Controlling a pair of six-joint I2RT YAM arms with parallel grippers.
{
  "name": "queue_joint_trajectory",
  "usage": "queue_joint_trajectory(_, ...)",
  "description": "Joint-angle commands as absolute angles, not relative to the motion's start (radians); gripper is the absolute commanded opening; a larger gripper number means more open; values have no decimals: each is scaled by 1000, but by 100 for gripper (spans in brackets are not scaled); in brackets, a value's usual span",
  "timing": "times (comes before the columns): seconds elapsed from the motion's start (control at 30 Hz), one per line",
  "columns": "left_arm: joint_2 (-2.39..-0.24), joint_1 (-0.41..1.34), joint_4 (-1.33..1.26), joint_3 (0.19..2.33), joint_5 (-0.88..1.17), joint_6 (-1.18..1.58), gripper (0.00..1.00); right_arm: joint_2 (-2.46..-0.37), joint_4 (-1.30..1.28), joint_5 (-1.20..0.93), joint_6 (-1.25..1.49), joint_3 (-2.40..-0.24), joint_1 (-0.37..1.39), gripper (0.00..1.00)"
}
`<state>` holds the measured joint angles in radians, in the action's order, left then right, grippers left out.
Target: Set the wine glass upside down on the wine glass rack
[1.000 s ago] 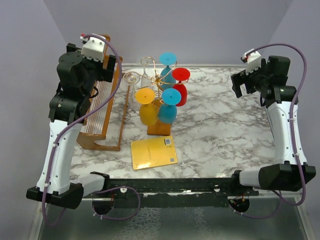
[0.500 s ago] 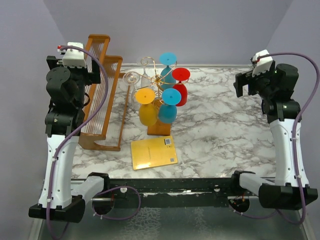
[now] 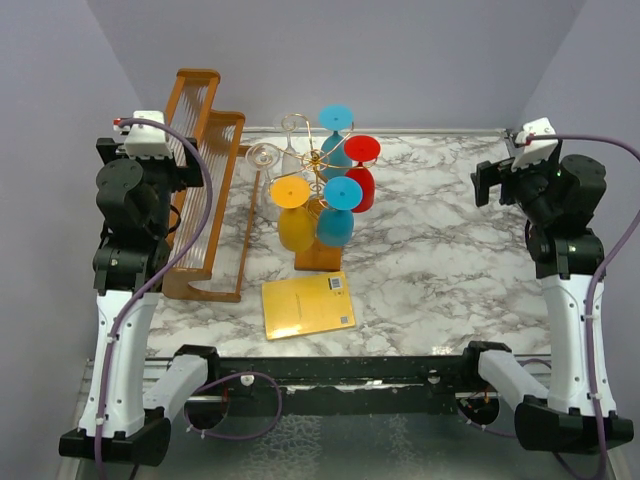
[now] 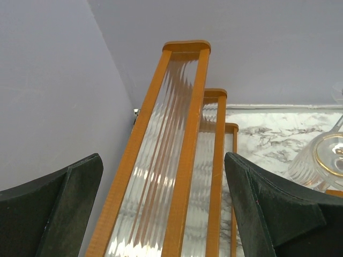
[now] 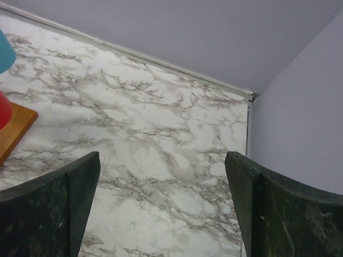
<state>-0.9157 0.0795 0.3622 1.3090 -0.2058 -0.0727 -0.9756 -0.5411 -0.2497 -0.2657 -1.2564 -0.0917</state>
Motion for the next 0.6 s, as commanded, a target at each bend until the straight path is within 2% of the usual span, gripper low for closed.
queue_joint_trajectory(0.0,-868,74,360,1306,-150,-63,99,-862,-443,-254,-264,-1205,-95,100)
queue_joint_trajectory(0.23,-828,68,400,1277,-110,-72,99,-838,-529,-273,-275,-1299,-95,100)
queue_joint_trajectory(0.57,-839,66,438,1307,-89,-56,99,-798,-602,-323,-254,-1315,-100,100)
